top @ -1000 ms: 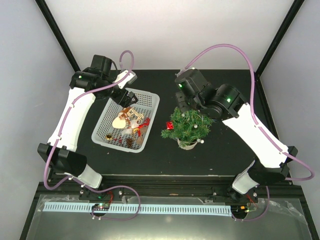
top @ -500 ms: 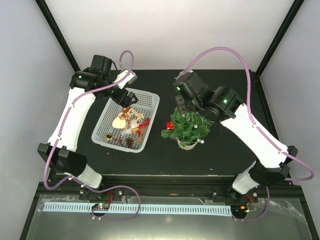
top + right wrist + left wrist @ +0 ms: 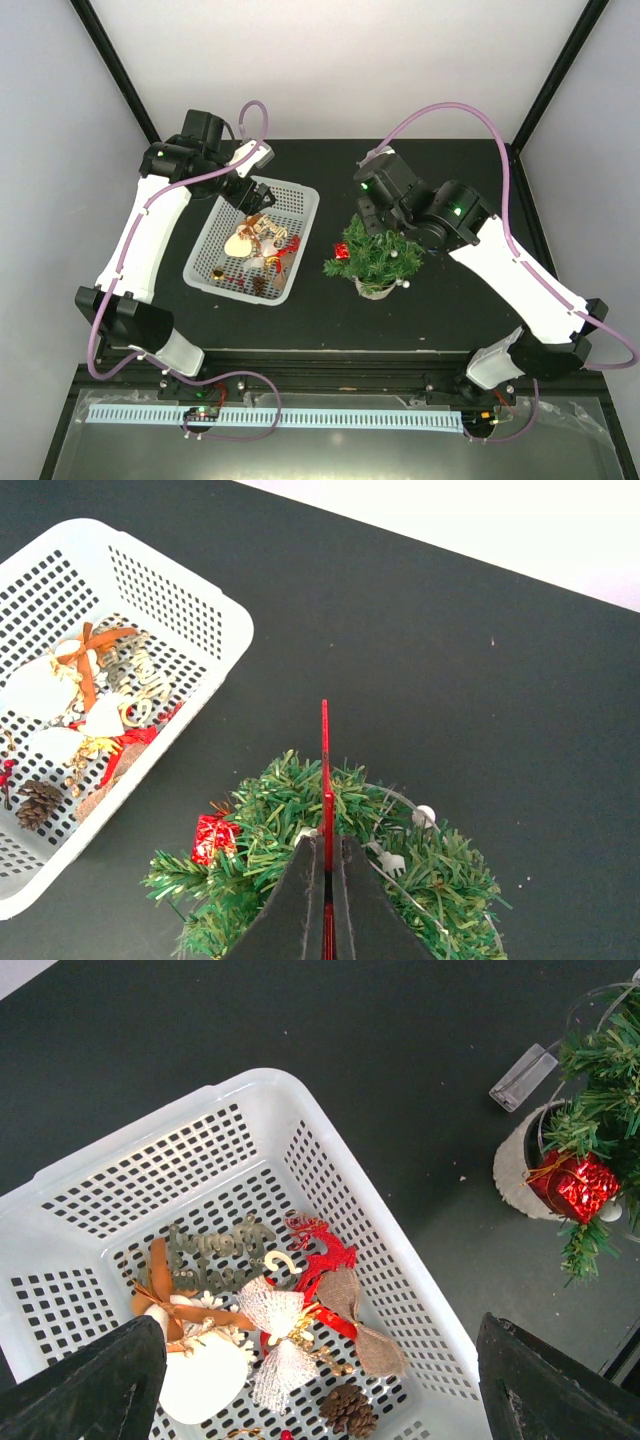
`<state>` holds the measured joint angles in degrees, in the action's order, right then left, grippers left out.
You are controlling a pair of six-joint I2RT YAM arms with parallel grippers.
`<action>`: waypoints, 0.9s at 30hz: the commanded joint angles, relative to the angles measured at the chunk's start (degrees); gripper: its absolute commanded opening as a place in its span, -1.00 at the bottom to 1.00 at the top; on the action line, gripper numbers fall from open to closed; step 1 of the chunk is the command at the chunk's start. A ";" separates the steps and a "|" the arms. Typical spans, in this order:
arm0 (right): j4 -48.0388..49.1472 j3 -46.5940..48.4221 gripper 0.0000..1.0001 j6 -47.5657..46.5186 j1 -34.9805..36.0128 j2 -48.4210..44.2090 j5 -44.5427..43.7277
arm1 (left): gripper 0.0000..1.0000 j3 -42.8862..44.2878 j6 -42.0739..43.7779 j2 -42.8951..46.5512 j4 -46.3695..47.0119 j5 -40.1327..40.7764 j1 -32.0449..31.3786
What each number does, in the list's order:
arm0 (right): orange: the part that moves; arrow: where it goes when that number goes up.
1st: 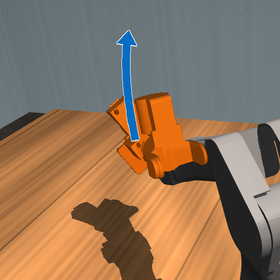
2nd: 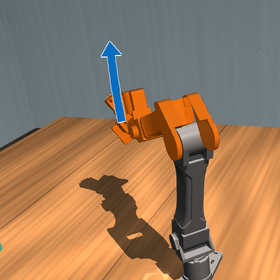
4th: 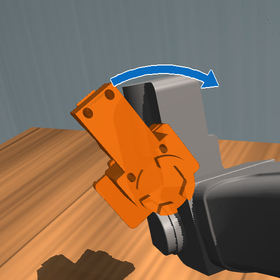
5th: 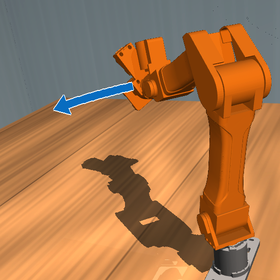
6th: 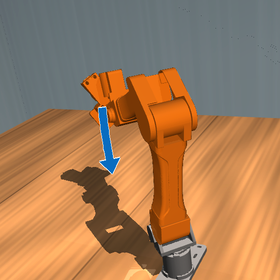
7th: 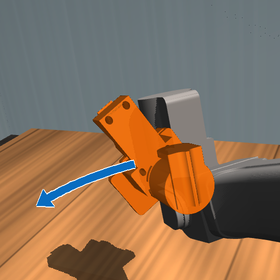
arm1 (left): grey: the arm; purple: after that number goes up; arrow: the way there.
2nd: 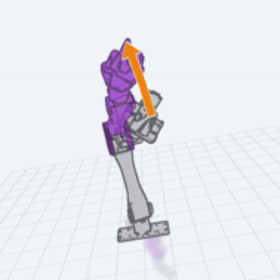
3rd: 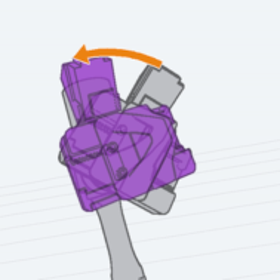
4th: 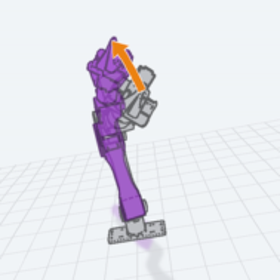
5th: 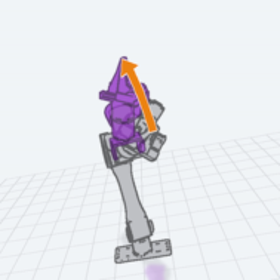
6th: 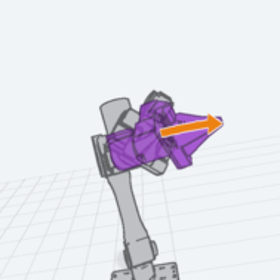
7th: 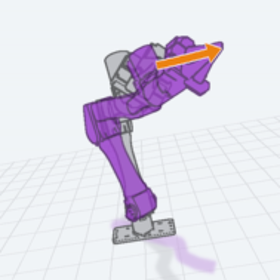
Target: Decorate the small christmas tree
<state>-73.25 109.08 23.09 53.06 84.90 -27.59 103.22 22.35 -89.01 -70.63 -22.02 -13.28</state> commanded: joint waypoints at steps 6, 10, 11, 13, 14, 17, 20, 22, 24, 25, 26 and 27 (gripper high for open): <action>0.35 -1.35 -0.98 0.91 0.26 -1.08 -1.36 | 0.71 0.54 -0.20 -0.89 0.49 0.77 -0.61; 0.40 -0.76 -0.94 0.72 0.28 -0.85 -1.65 | 0.71 0.58 -0.20 -0.88 0.47 0.76 -0.65; 0.39 -0.64 -0.89 0.72 0.29 -0.72 -1.79 | 0.71 0.58 -0.21 -0.90 0.58 0.76 -0.61; 0.23 -0.38 -0.77 0.89 0.25 -0.56 -2.24 | 0.71 0.58 -0.20 -0.86 0.50 0.75 -0.61; 0.22 -0.29 -0.69 0.98 0.26 -0.51 -2.30 | 0.71 0.66 -0.20 -0.89 0.49 0.75 -0.61; -0.04 -0.02 -0.54 1.12 0.24 -0.32 -2.63 | 0.71 0.67 -0.20 -0.77 0.45 0.75 -0.61; -0.13 0.08 -0.51 1.41 0.26 -0.26 -2.90 | 0.71 0.64 -0.20 -0.81 0.49 0.75 -0.61; -0.20 0.12 -0.49 1.47 0.29 -0.26 -2.98 | 0.71 0.54 -0.20 -0.81 0.50 0.75 -0.61; -0.16 0.23 -0.43 1.52 0.25 -0.35 -3.07 | 0.72 0.58 -0.20 -0.81 0.44 0.75 -0.61; -0.07 0.26 -0.41 1.56 0.28 -0.41 -3.08 | 0.72 0.50 -0.20 -0.81 0.41 0.75 -0.61; -0.05 0.30 -0.41 1.58 0.29 -0.51 -2.96 | 0.72 0.49 -0.20 -0.81 0.42 0.75 -0.61; -0.05 0.45 -0.40 1.54 0.24 -0.52 -2.77 | 0.72 0.49 -0.20 -0.81 0.41 0.75 -0.61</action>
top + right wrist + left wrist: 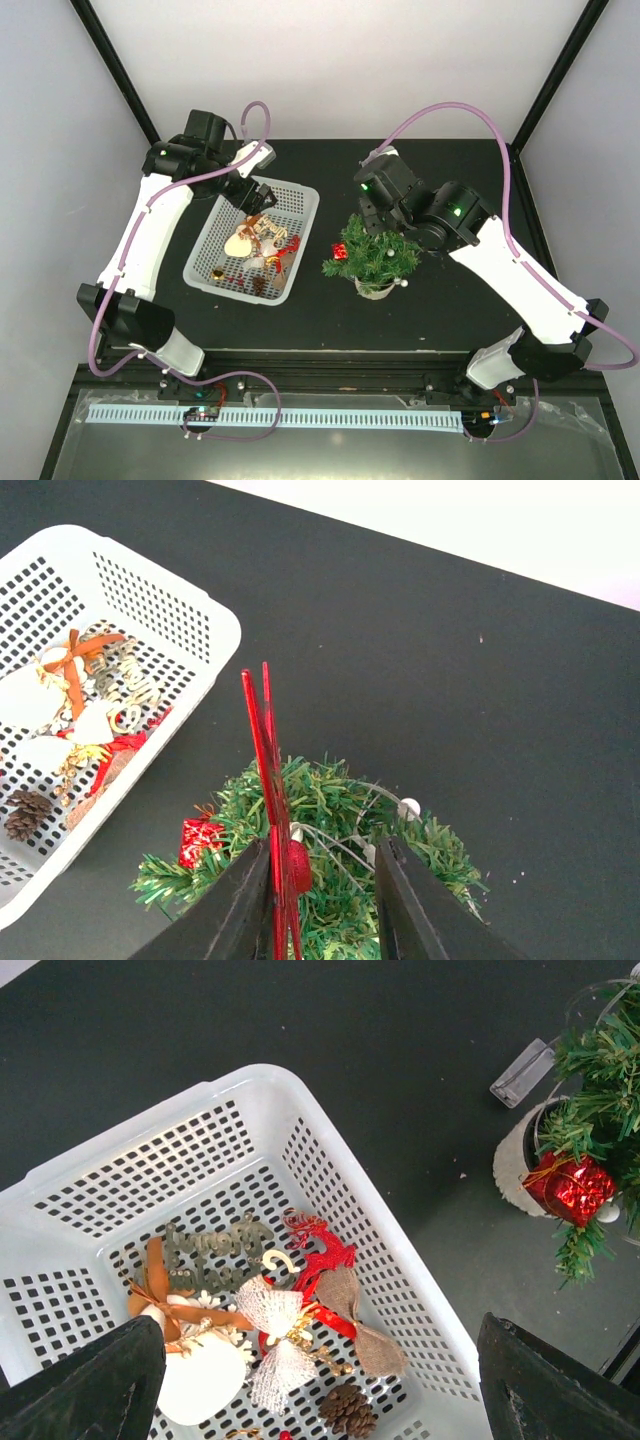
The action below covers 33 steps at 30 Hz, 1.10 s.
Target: Decorate the small christmas tree
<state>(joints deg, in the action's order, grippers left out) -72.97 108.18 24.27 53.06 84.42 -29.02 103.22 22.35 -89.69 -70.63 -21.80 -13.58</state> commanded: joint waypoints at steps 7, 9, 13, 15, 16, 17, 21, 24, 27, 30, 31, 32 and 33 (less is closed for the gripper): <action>-0.82 2.73 -0.17 1.14 0.30 -1.16 -0.25 | 0.72 0.40 -0.05 -0.13 0.26 0.53 -0.36; -0.28 1.99 -0.07 1.05 0.29 -2.10 0.23 | 0.72 0.34 -0.02 0.00 0.23 0.60 -0.37; 1.52 -0.72 -0.01 1.25 0.26 -4.75 1.24 | 0.72 -0.15 0.00 0.35 0.29 0.77 -0.33; 2.49 -2.08 -0.01 1.51 0.29 -6.01 1.41 | 0.72 -0.46 0.06 0.54 0.32 0.97 -0.32; 2.82 -2.51 -0.01 1.56 0.29 -6.48 1.42 | 0.72 -0.55 0.06 0.57 0.32 1.04 -0.30; 3.03 -2.83 -0.01 1.64 0.28 -6.93 1.55 | 0.72 -0.64 0.00 0.65 0.32 1.10 -0.32; 3.63 -2.99 -0.02 2.12 0.25 -9.28 2.51 | 0.72 -1.18 -0.32 0.81 0.58 1.81 -0.30; 6.24 -5.16 -0.04 2.95 0.28 -13.93 1.30 | 0.69 -2.82 -0.18 0.41 1.02 2.92 -0.14; 6.77 -8.24 -0.05 4.22 0.26 -18.55 0.02 | 0.60 -5.57 0.84 -0.18 2.01 4.20 0.04; 2.86 -10.13 -0.05 6.40 0.20 -18.94 -0.78 | 0.43 -9.52 2.39 -0.57 4.52 7.50 0.19; 1.40 -10.88 -0.05 7.62 0.20 -19.06 -1.07 | 0.38 -10.89 2.99 -0.84 5.41 8.79 0.22; 0.56 -11.79 -0.05 8.43 0.25 -19.29 -1.05 | 0.36 -12.16 3.43 -1.17 6.23 10.07 0.22; 0.41 -12.91 -0.05 9.14 0.21 -19.82 -0.82 | 0.35 -13.36 3.81 -1.60 6.88 11.04 0.30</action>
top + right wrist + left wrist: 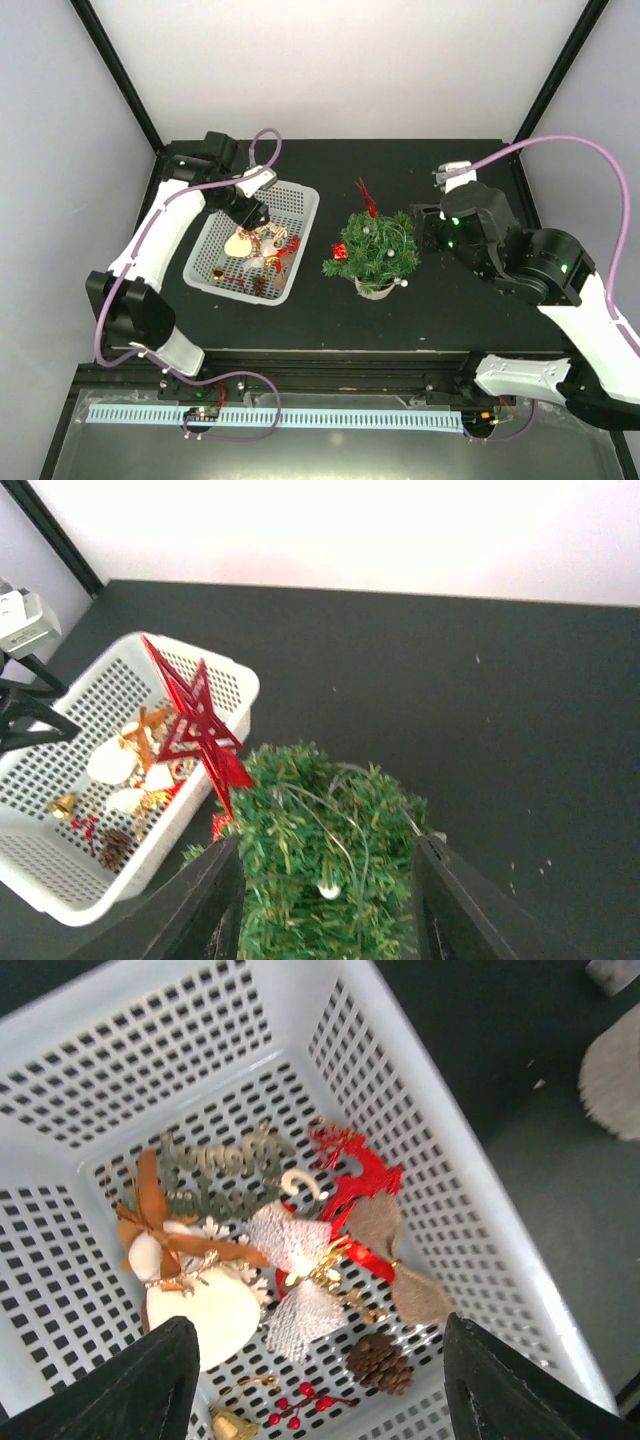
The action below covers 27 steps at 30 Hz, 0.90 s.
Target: Decorate the small christmas tree
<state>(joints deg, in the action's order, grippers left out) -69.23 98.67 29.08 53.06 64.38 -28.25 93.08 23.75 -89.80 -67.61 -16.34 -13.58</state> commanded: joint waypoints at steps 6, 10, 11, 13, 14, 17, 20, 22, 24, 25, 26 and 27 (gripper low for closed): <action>-3.71 -8.37 -0.05 7.74 0.23 -2.12 0.92 | 0.46 -7.70 3.78 -6.25 7.83 10.40 2.37; -4.63 -10.22 -0.05 9.14 0.22 -2.79 1.71 | 0.38 -5.99 3.05 -11.32 8.41 11.14 5.46; -4.68 -10.56 -0.05 9.34 0.23 -3.03 1.77 | 0.31 -5.32 2.79 -12.69 8.34 11.15 6.31; -4.68 -11.34 -0.05 9.70 0.26 -3.55 1.87 | 0.18 -3.62 2.34 -15.44 7.55 10.63 7.50; -4.68 -11.71 -0.05 9.84 0.25 -3.74 1.96 | 0.14 -2.97 2.28 -16.50 7.28 10.48 7.87; -4.60 -12.91 -0.05 10.33 0.29 -4.17 2.51 | 0.07 -2.30 2.50 -18.91 7.51 11.17 8.26; -4.68 -13.78 -0.05 10.62 0.23 -4.24 3.29 | 0.06 -2.39 2.98 -20.51 8.53 12.80 8.22; -4.53 -14.40 -0.05 10.73 0.22 -4.39 3.75 | 0.06 -2.47 3.84 -21.49 8.99 13.83 8.29; -4.51 -14.85 -0.05 10.74 0.23 -4.52 3.90 | 0.06 -2.46 5.00 -22.35 8.91 13.47 8.31; -4.52 -15.07 -0.05 10.74 0.22 -4.59 3.90 | 0.06 -2.42 5.41 -22.67 9.02 13.44 8.30; -4.51 -15.22 -0.05 10.73 0.23 -4.72 3.90 | 0.07 -2.39 5.76 -22.92 9.12 13.44 8.25; -4.46 -15.33 -0.05 10.76 0.26 -4.85 3.90 | 0.09 -2.33 6.00 -23.15 9.38 13.60 8.25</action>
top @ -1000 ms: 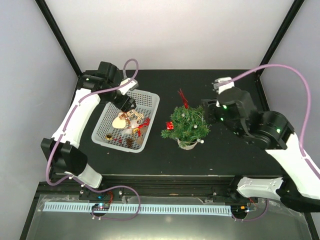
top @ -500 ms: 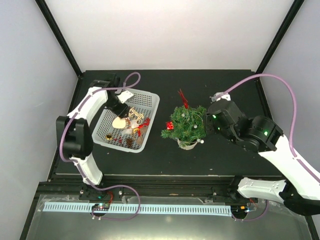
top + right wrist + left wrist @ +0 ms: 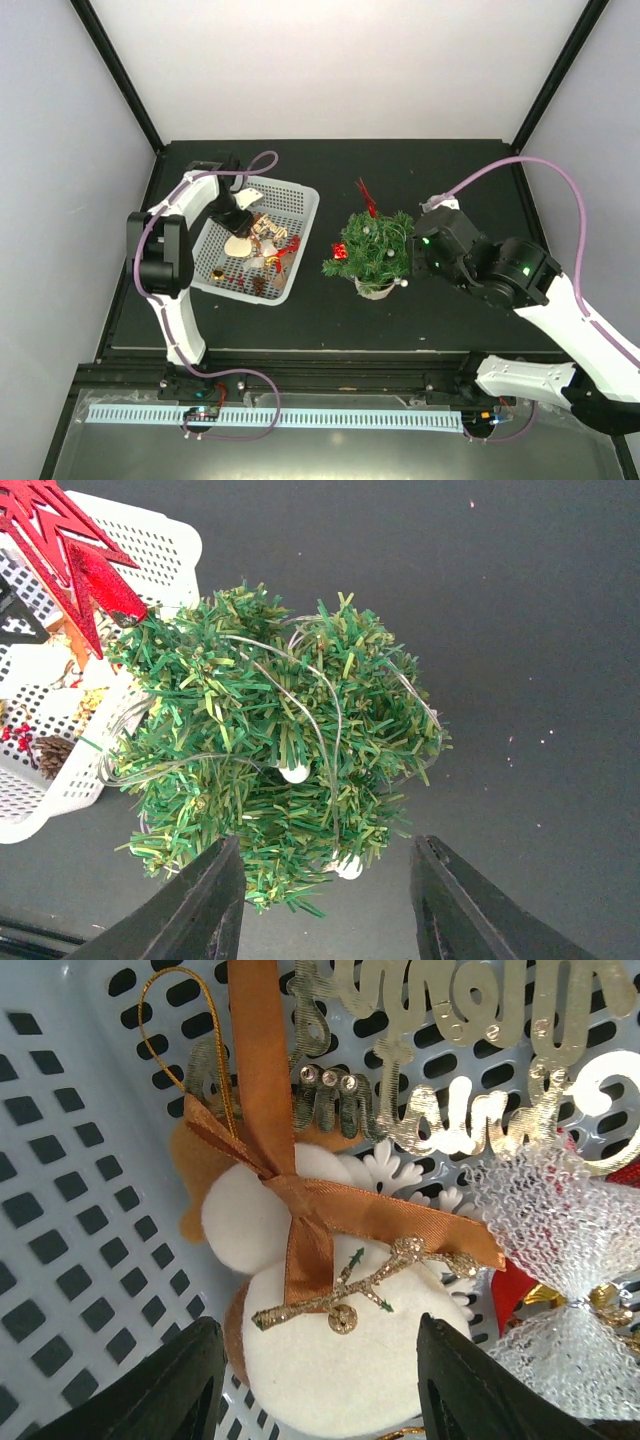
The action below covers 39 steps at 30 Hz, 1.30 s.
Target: Decorate the small christmas tree
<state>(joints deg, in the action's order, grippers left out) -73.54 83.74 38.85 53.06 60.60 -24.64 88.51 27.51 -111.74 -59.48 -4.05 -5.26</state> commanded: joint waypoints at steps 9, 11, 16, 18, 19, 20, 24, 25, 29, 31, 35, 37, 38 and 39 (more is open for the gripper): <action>-0.20 -1.10 -0.06 0.88 0.26 -1.68 -0.12 | 0.15 6.01 2.24 -5.18 -0.02 -0.13 -0.04; -0.20 -0.93 -0.06 0.61 0.28 -1.35 -0.18 | -0.01 6.32 2.40 -5.60 -0.63 -1.10 -0.01; -0.03 -0.07 -0.06 -0.22 0.21 -0.14 -0.33 | -0.04 6.54 3.58 -7.69 -2.61 -2.49 0.08; 0.06 0.23 -0.06 -0.60 0.22 0.31 -0.37 | -0.09 6.50 3.86 -8.03 -3.26 -3.06 0.28; 0.10 0.28 -0.06 -0.73 0.25 0.45 -0.32 | -0.11 6.54 3.95 -8.04 -3.51 -3.36 0.44; 0.21 0.35 -0.06 -0.83 0.20 0.64 -0.30 | -0.11 6.53 4.03 -8.00 -3.87 -3.67 0.62; 0.88 0.36 -0.06 -1.38 0.19 1.21 -0.10 | -0.13 6.50 4.28 -7.58 -4.62 -4.24 1.53; 1.00 0.37 -0.06 -1.41 0.21 1.33 -0.06 | -0.18 6.50 4.31 -7.61 -4.72 -4.29 1.67; 1.29 0.44 -0.06 -1.52 0.21 1.67 0.12 | -0.47 6.61 4.57 -7.46 -5.60 -4.58 1.84; 1.29 0.48 -0.06 -1.58 0.17 1.64 0.12 | -0.58 6.59 4.57 -7.21 -6.09 -4.88 1.83; 1.20 0.30 -0.07 -1.41 0.24 1.45 0.01 | -0.78 6.74 4.50 -5.95 -6.88 -5.62 1.83; 1.19 0.26 -0.06 -1.26 0.26 1.36 -0.05 | -0.91 6.85 4.42 -5.25 -7.53 -6.29 1.83; 1.19 0.19 -0.06 -1.24 0.19 1.26 -0.05 | -0.96 6.96 4.41 -4.86 -7.84 -6.67 1.83; 1.20 0.16 -0.07 -1.16 0.24 1.23 -0.06 | -0.97 6.96 4.40 -4.54 -8.10 -6.98 1.83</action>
<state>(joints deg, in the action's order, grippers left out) -73.23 83.13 37.60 53.06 62.19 -24.10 93.54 31.44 -119.02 -64.49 -8.82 -3.77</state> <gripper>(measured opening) 0.468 0.038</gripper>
